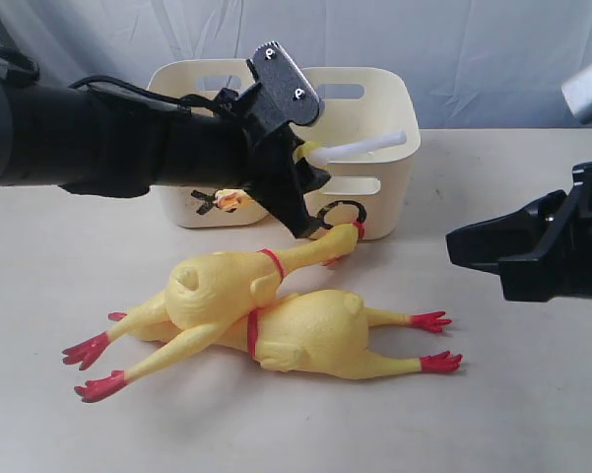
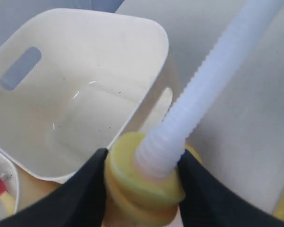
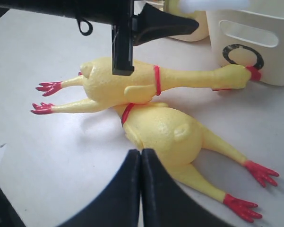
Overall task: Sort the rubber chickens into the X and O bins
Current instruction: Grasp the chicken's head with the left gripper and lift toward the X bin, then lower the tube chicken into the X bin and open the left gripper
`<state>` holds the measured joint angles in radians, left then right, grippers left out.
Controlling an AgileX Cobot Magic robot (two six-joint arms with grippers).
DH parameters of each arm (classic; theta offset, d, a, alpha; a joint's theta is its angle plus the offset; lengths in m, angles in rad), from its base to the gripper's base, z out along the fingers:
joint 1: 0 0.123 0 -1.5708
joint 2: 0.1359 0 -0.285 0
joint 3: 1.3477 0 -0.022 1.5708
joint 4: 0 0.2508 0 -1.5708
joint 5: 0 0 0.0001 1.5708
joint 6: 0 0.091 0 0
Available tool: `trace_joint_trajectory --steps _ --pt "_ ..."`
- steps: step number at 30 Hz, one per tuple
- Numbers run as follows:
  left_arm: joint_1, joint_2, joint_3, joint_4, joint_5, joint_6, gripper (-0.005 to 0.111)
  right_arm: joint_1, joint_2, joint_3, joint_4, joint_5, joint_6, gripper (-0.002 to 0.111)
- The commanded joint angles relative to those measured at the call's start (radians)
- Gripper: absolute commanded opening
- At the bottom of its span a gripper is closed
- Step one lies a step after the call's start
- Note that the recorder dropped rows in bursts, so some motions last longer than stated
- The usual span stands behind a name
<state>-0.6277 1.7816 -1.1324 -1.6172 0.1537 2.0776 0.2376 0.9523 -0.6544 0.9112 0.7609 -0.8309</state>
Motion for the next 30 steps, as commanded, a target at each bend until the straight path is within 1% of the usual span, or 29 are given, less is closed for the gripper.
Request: trace_joint_trajectory --steps 1,3,6,7,10,12,15,21,23,26,30 --pt "-0.003 -0.045 -0.005 -0.008 -0.066 -0.077 0.0 0.002 -0.001 -0.008 0.006 0.004 -0.003 -0.001" --pt "-0.003 -0.065 -0.005 -0.008 -0.113 -0.111 0.0 0.002 -0.001 -0.008 0.006 0.007 -0.003 -0.001" --pt "-0.003 -0.097 -0.005 -0.032 -0.161 -0.112 0.0 0.002 -0.001 -0.008 0.006 0.007 -0.003 -0.001" --pt "-0.003 -0.114 -0.005 -0.054 -0.202 -0.112 0.0 0.002 -0.001 -0.008 0.006 0.007 -0.003 -0.001" --pt "-0.003 -0.144 -0.005 -0.056 -0.312 -0.112 0.0 0.002 -0.001 -0.008 0.006 0.007 -0.003 -0.001" --pt "-0.003 -0.149 -0.005 -0.045 -0.346 -0.107 0.0 0.002 -0.001 -0.008 0.006 0.007 -0.003 -0.001" --pt "0.002 -0.143 -0.017 0.023 -0.342 -0.104 0.0 0.002 -0.001 -0.008 0.006 0.003 -0.003 -0.001" --pt "0.056 -0.108 -0.114 0.013 -0.329 -0.127 0.0 0.002 -0.001 -0.008 0.006 -0.002 -0.003 -0.001" --pt "0.076 -0.087 -0.145 0.013 -0.309 -0.173 0.0 0.002 -0.001 -0.008 0.006 -0.002 -0.003 -0.001" --pt "0.11 -0.05 -0.186 0.013 -0.229 -0.248 0.0 0.002 -0.001 -0.008 0.006 -0.002 -0.003 -0.001" --pt "0.152 -0.003 -0.233 0.01 -0.206 -0.391 0.0 0.002 -0.001 -0.008 0.006 0.0 -0.003 -0.001"
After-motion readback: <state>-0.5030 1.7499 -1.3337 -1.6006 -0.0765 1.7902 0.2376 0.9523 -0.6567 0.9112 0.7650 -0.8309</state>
